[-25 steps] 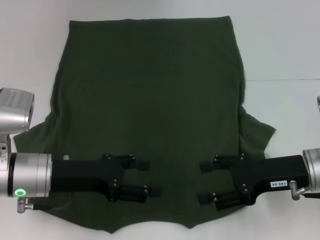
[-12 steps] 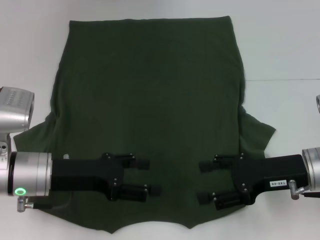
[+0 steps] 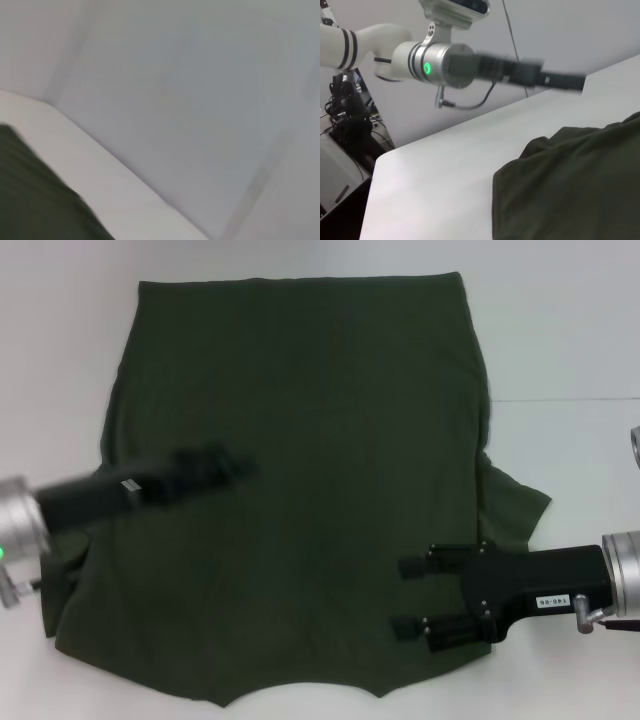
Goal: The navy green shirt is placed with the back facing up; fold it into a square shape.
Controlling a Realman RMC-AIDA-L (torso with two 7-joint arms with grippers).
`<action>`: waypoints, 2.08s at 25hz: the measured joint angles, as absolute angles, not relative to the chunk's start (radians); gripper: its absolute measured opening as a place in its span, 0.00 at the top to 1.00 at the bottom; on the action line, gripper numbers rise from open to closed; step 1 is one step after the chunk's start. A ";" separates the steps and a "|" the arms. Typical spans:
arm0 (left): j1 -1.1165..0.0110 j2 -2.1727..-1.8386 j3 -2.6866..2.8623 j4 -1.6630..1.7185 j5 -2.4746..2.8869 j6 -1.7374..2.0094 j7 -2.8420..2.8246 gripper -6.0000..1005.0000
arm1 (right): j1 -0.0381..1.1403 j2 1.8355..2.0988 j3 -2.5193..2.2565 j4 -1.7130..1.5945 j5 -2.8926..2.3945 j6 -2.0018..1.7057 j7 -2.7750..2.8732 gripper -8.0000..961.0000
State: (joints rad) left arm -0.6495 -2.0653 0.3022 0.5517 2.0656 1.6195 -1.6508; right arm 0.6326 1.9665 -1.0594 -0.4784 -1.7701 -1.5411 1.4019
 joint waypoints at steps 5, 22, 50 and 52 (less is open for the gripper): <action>-0.618 -2.050 0.166 0.541 2.050 1.474 -1.805 0.10 | 0.632 1.966 -1.024 -0.478 -1.771 -1.530 1.422 0.04; -0.495 -2.049 0.108 0.608 2.099 1.299 -2.141 0.10 | 0.626 1.964 -1.008 -0.477 -1.775 -1.471 1.451 0.04; -0.461 -2.059 0.095 0.588 2.227 1.207 -2.203 0.10 | 0.623 1.967 -1.008 -0.477 -1.775 -1.464 1.447 0.04; -0.464 -2.059 0.096 0.577 2.229 1.202 -2.203 0.10 | 0.623 1.967 -1.008 -0.477 -1.775 -1.464 1.448 0.04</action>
State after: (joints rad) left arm -0.4635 -2.0586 0.0958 0.5774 2.2293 1.2018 -2.2033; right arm 0.6230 1.9673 -1.0079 -0.4771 -1.7748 -1.4637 1.4476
